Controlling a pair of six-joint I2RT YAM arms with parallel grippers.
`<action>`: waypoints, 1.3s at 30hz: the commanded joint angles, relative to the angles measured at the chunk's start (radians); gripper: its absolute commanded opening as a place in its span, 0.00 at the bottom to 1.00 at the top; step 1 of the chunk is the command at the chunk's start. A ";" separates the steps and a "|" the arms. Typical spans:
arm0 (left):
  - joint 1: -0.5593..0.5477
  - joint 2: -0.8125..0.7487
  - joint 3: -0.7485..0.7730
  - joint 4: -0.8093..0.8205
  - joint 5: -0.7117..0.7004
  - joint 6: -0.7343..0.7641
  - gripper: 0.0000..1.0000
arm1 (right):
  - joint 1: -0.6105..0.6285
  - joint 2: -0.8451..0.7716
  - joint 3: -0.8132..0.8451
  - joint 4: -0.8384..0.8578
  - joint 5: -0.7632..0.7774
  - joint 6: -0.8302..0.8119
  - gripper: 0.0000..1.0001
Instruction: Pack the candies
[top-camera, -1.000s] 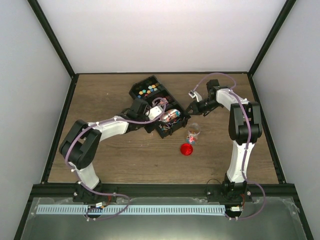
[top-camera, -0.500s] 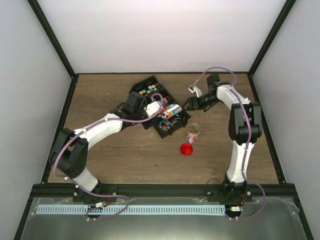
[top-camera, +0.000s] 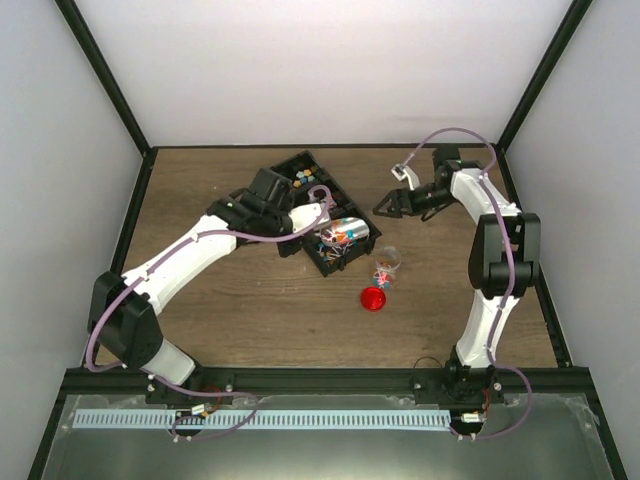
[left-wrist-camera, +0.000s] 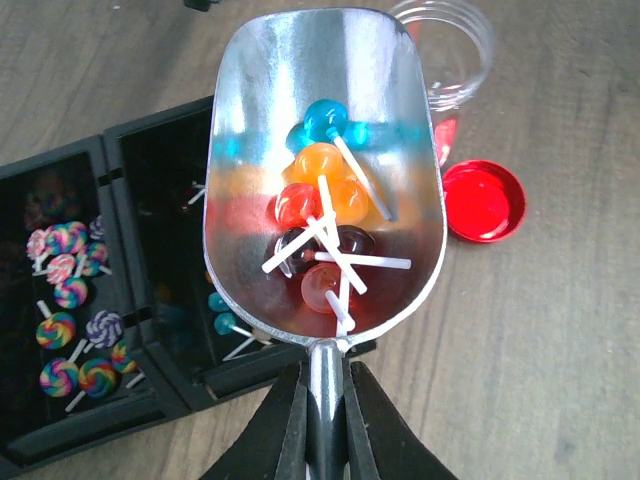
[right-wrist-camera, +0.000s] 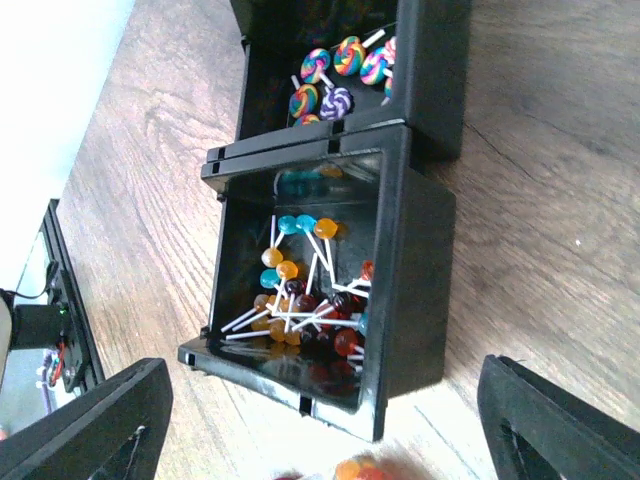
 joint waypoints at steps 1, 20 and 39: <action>-0.052 0.004 0.068 -0.126 -0.012 0.049 0.04 | -0.043 -0.056 -0.041 -0.026 -0.024 -0.040 0.87; -0.183 0.159 0.272 -0.284 -0.134 0.066 0.04 | -0.076 -0.094 -0.101 0.010 -0.041 -0.011 1.00; -0.229 0.285 0.454 -0.443 -0.243 0.078 0.04 | -0.081 -0.088 -0.123 0.028 -0.062 -0.009 1.00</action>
